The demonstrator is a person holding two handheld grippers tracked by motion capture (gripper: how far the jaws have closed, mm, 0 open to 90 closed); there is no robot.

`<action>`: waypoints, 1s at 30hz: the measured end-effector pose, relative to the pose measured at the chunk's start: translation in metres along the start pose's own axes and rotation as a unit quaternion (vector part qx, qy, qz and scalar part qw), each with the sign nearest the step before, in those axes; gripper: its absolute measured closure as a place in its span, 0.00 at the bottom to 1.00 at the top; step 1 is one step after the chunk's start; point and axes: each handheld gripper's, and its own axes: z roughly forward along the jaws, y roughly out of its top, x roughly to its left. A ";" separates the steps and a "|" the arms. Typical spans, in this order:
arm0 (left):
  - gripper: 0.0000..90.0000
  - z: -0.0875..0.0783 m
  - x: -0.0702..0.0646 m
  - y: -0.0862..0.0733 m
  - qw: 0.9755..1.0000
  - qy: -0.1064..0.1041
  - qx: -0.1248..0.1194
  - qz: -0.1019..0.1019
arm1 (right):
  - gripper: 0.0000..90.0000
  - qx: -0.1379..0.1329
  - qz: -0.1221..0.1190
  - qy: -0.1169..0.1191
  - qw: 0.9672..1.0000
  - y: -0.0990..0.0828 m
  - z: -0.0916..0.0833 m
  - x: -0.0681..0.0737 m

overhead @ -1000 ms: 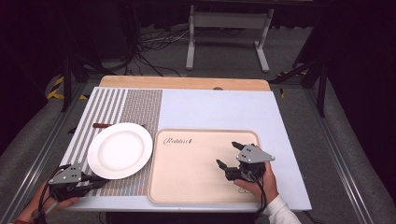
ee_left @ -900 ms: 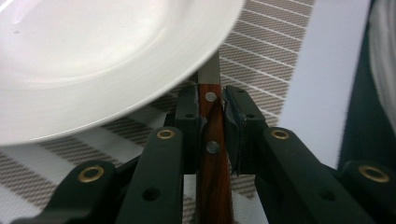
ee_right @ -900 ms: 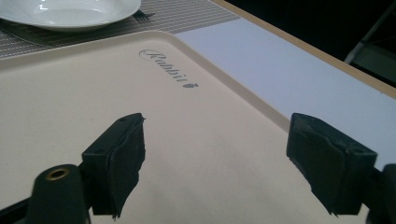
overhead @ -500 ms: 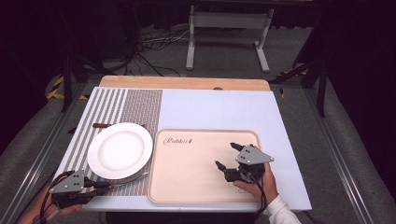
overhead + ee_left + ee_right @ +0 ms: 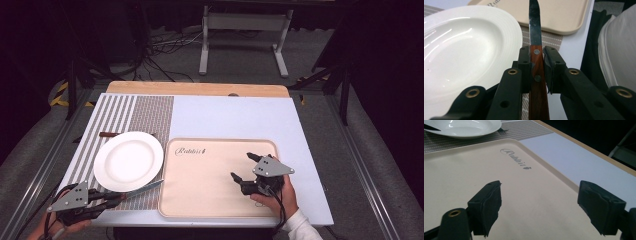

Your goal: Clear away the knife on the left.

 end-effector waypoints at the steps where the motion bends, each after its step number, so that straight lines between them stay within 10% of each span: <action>1: 0.86 0.001 -0.001 0.001 1.000 0.001 -0.003 -0.001 | 0.23 0.000 0.000 0.000 1.000 0.000 0.000 0.000; 13: 0.86 0.024 -0.003 0.023 0.998 0.050 -0.018 -0.025 | 0.23 -0.005 -0.006 -0.004 1.000 0.002 -0.001 0.001; 30: 0.85 0.073 -0.009 0.071 0.998 0.063 -0.021 -0.023 | 0.23 -0.016 -0.006 -0.009 1.000 0.003 -0.008 -0.001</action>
